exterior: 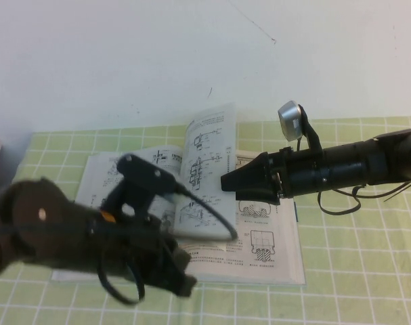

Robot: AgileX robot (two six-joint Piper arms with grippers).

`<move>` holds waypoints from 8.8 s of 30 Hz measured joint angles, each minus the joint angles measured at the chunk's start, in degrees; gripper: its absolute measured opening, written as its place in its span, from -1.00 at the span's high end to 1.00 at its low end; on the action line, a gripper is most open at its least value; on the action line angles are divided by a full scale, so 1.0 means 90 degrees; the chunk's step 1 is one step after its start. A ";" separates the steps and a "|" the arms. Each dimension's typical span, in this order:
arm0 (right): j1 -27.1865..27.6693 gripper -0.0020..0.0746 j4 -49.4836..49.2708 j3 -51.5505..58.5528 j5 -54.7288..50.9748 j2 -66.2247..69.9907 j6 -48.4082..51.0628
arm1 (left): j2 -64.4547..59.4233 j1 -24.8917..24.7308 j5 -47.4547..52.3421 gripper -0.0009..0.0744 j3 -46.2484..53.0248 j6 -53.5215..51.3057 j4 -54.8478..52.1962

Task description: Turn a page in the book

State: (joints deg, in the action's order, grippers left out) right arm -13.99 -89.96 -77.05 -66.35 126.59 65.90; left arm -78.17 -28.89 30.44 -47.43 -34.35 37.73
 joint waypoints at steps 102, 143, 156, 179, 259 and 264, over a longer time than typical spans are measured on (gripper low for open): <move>0.0363 0.95 1.0271 0.5159 0.3342 -1.0979 -0.5591 | 0.4425 0.0960 -0.1700 0.99 0.2347 0.2292 -0.1839; 0.0363 0.95 1.0094 0.6105 0.2833 -1.1466 -0.5591 | 0.4752 0.1047 -0.2645 0.99 0.2986 0.2261 -0.1856; 0.0363 0.95 1.0094 0.6105 0.2833 -1.1466 -0.5591 | 0.7589 0.2118 -0.2807 0.99 0.4748 0.1506 -0.2018; 0.0363 0.95 1.0094 0.6105 0.2824 -1.1466 -0.5591 | 0.8730 0.2871 -0.1425 0.99 0.5419 0.3524 -0.3203; 0.1329 0.95 0.9697 0.8688 0.5086 -1.4136 -0.6104 | 0.8730 0.2871 -0.1348 0.99 0.5399 0.3817 -0.3484; 0.1536 0.95 0.9697 0.8688 0.5086 -1.4136 -0.6118 | 0.8730 0.2871 -0.1348 0.99 0.5399 0.3817 -0.3484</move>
State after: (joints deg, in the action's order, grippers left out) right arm -0.16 -2.69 1.15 -20.57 -0.64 10.84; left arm 0.40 -3.05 18.31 1.16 0.00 6.38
